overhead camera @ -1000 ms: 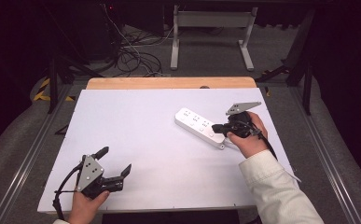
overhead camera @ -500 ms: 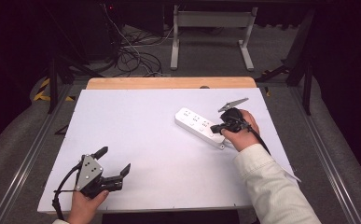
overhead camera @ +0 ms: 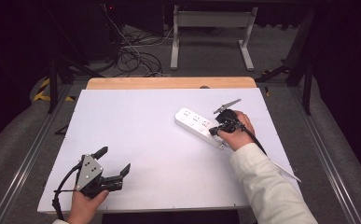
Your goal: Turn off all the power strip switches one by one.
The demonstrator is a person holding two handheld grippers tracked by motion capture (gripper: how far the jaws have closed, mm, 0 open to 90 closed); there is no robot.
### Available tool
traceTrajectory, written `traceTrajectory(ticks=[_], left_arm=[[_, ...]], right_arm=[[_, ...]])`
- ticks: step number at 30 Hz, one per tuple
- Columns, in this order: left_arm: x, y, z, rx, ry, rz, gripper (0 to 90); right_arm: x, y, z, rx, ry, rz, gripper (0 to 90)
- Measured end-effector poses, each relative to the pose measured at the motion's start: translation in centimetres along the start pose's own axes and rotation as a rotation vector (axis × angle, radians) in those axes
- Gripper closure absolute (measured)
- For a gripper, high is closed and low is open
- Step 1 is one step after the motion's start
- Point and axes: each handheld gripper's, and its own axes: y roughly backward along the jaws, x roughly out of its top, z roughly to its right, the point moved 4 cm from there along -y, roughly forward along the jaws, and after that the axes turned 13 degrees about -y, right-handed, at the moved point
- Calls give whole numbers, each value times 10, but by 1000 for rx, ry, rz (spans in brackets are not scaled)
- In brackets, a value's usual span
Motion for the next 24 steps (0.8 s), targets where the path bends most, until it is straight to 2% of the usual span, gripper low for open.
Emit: traceTrajectory(ticks=[10, 12, 18, 22, 24], left_arm=[[0, 0, 0, -2, -4, -3, 93], [0, 0, 0, -3, -8, -4, 93], [0, -1, 1, -3, -12, -7, 93], [0, -1, 2, -5, -15, -8, 93], [0, -1, 3, -6, -16, -8, 93]], right_arm=[[-1, -5, -1, -24, 3, -10, 900], [-1, -5, 0, -24, -16, -9, 900], [-1, -5, -1, -31, -31, -14, 900], [1, -5, -2, -41, -34, -33, 900], [2, -6, -4, -62, -27, -45, 900]])
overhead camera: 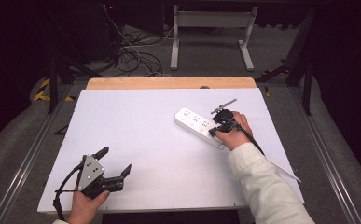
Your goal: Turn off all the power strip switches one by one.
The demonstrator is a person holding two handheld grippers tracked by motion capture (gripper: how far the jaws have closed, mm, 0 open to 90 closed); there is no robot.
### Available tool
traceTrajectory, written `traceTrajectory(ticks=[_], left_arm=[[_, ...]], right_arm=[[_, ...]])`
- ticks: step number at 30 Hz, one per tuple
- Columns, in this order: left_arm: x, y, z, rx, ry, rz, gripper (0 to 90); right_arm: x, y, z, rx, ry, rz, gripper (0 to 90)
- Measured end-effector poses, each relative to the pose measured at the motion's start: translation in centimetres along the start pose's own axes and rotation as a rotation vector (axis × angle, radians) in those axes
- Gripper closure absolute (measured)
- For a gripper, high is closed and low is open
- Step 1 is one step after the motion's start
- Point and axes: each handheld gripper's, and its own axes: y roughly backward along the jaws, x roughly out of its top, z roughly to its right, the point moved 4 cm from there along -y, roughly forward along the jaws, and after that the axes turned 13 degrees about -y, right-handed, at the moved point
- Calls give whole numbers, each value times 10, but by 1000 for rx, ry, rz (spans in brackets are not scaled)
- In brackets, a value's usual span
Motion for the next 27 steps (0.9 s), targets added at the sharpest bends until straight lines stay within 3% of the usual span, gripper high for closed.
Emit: traceTrajectory(ticks=[3, 8, 10, 15, 24, 27], left_arm=[[0, 0, 0, -1, 0, 0, 93], [0, 1, 0, 4, 1, 5, 93], [0, 1, 0, 2, 3, 5, 93], [0, 0, -1, 2, 4, 3, 93], [0, 0, -1, 2, 6, 6, 93], [0, 0, 0, 0, 7, 6, 93]], right_arm=[[1, -1, -3, -25, 9, -22, 900], [1, -1, -3, -31, 17, -16, 900], [4, 4, -4, -34, 35, 29, 900], [13, 18, -10, 47, 15, 158, 900], [20, 19, -15, 75, 23, 252, 900], [20, 15, -15, 80, 18, 244, 900]])
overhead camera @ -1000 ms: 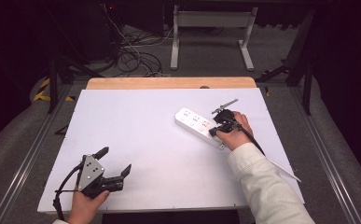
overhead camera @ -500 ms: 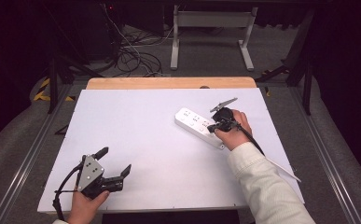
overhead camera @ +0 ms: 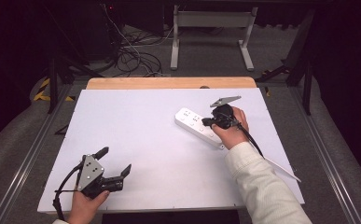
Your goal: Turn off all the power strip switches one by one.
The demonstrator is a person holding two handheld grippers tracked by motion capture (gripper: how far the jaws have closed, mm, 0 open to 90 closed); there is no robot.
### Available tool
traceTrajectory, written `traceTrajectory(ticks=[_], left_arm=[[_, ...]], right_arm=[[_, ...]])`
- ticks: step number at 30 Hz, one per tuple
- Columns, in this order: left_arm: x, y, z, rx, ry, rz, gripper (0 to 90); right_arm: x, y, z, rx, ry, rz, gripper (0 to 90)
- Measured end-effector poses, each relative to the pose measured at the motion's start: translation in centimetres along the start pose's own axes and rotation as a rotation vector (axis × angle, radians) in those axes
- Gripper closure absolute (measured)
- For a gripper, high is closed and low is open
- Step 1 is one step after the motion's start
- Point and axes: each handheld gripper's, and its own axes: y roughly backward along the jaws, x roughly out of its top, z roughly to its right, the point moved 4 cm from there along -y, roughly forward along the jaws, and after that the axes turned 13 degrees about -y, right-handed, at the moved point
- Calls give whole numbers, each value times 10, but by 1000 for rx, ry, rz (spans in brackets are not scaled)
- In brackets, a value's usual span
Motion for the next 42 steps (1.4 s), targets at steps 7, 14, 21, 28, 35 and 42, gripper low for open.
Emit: traceTrajectory(ticks=[7, 14, 21, 28, 35, 42], left_arm=[[0, 0, 0, -1, -1, 0, 93], [0, 0, 0, -3, -3, 0, 93], [0, 0, 0, -3, -4, 0, 93], [0, 0, 1, -4, -4, 0, 93], [0, 0, 1, -5, -4, 0, 93], [0, 0, 1, -7, -4, 1, 93]], right_arm=[[-5, -14, 5, -15, -13, -24, 900], [-8, -24, 6, -19, -19, -46, 900], [-10, -32, 6, -20, -20, -60, 900], [-11, -34, 5, -24, -23, -62, 900], [-12, -35, 5, -29, -19, -68, 900], [-11, -36, 5, -34, -32, -81, 900]])
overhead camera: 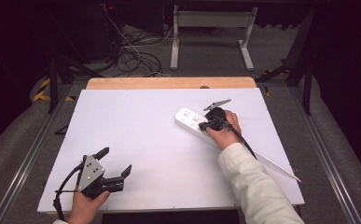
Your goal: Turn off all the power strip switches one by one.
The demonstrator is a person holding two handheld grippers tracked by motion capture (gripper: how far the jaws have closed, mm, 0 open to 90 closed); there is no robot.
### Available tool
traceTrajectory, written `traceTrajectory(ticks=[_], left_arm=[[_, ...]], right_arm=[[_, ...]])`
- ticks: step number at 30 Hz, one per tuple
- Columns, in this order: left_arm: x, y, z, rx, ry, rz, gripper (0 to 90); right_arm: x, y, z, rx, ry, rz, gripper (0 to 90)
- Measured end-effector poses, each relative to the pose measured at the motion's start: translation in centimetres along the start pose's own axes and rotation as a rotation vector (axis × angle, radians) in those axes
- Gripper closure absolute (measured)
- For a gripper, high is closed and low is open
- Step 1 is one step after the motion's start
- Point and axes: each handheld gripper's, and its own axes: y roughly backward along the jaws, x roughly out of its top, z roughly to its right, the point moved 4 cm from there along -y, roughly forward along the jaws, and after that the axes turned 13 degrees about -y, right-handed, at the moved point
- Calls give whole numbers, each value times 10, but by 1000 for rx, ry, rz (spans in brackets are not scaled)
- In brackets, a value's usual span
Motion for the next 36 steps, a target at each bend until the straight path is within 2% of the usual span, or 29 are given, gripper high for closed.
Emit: traceTrajectory(ticks=[9, 16, 28, 30, 33, 36], left_arm=[[0, 0, 0, 0, 0, -1, 93], [0, 0, 0, 2, -6, -1, 93], [0, 1, 0, 2, -3, 0, 93], [0, 1, 0, 4, -1, 1, 92], [0, 0, -1, 1, 4, -1, 93], [0, 0, -1, 1, 1, -2, 93]], right_arm=[[1, 0, -2, -18, -1, -14, 900], [2, -1, -6, -51, 14, -27, 900], [2, -2, -6, -59, -17, -25, 900], [4, 2, -10, -48, 6, -5, 900], [11, 8, -15, -9, 8, 80, 900], [16, 9, -17, 4, 9, 98, 900]])
